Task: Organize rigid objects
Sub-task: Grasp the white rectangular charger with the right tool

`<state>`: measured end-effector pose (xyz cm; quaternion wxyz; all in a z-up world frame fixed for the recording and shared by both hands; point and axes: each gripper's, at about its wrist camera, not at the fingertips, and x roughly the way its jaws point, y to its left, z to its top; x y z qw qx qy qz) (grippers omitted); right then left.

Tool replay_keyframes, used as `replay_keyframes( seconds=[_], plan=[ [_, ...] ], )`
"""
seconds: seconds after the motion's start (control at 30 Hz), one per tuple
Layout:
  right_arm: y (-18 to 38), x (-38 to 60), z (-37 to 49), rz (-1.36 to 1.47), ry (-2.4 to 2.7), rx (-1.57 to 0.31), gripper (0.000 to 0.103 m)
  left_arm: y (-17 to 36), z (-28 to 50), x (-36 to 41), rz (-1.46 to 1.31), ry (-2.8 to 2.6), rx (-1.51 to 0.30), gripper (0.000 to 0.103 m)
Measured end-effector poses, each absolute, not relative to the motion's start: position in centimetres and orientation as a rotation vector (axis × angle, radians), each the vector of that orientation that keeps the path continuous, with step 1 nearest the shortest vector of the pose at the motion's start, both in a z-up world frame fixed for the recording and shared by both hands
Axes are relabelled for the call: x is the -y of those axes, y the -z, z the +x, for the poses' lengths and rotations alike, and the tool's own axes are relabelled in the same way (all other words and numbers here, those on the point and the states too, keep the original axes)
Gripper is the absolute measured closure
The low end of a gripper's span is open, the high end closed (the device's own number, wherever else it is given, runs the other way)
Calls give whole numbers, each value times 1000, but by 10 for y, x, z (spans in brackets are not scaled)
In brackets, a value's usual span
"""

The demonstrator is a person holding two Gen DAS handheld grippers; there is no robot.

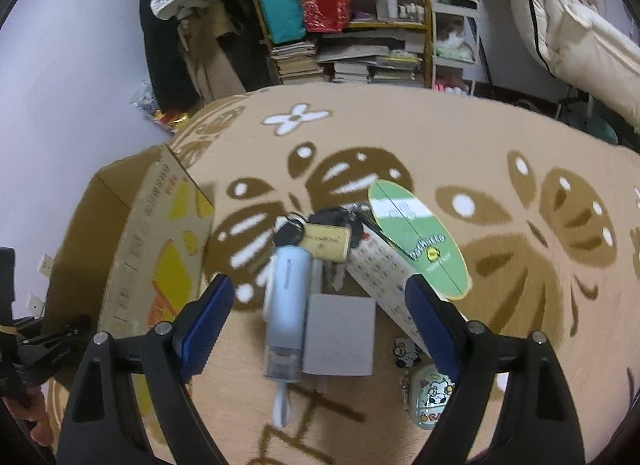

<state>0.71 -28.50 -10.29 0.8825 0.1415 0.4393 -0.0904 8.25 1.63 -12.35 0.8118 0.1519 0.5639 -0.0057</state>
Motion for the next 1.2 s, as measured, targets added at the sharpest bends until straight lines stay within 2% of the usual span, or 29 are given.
replay_keyframes(
  seconds=[0.07,0.1,0.13,1.1,1.17,1.2],
  plan=[
    [109,288,6,312,189,-919,22,123,82,-17,321,13,-1203,84],
    [113,289,6,326,184,-924,32,122,82,-17,319,12,-1202,84],
    [117,290,7,337,186,-933,36,121,81,-18,319,12,-1200,84],
    [184,305,10,502,232,-1054,37,124,83,-13,360,15,-1201,84],
    [184,303,11,497,243,-1048,38,124,82,-13,358,14,-1201,84],
    [183,303,11,499,241,-1046,44,124,82,-13,357,15,-1200,84]
  ],
)
